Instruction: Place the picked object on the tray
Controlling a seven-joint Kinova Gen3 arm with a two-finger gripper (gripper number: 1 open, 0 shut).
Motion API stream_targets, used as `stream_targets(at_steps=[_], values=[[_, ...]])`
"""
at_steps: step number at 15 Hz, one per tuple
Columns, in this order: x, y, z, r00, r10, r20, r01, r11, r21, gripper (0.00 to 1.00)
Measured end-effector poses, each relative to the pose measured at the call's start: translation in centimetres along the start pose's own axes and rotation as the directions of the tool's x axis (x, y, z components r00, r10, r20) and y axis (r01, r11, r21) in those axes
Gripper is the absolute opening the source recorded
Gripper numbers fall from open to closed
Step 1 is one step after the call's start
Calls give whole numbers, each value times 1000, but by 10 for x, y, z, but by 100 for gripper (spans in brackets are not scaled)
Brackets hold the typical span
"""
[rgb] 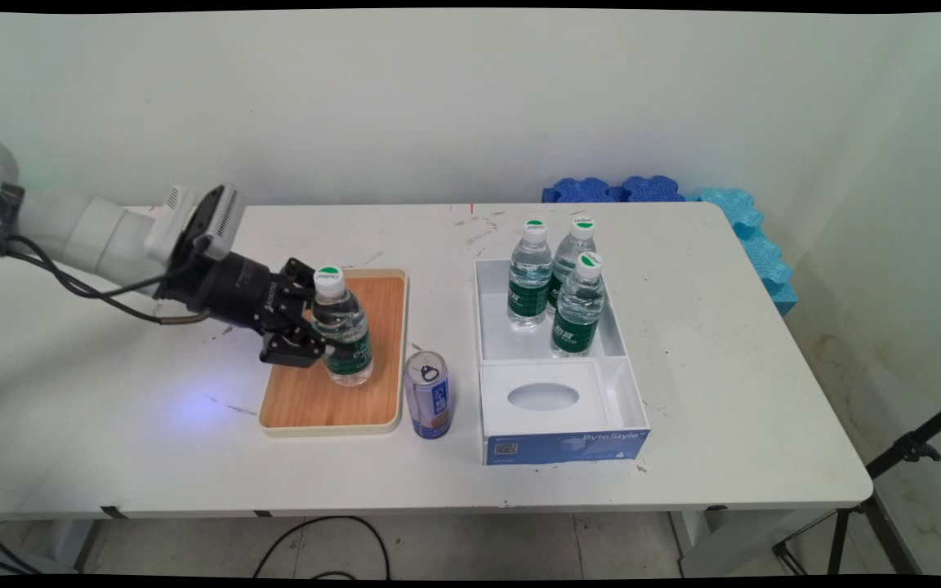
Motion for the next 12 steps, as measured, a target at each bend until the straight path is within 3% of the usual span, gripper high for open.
stream_targets(at_steps=[10,11,12], values=[[-14,5,25,1000,-7,11,7,1000,8,0],[-15,6,27,1000,-8,11,8,1000,9,100],[-16,6,28,1000,-11,11,10,1000,10,100]])
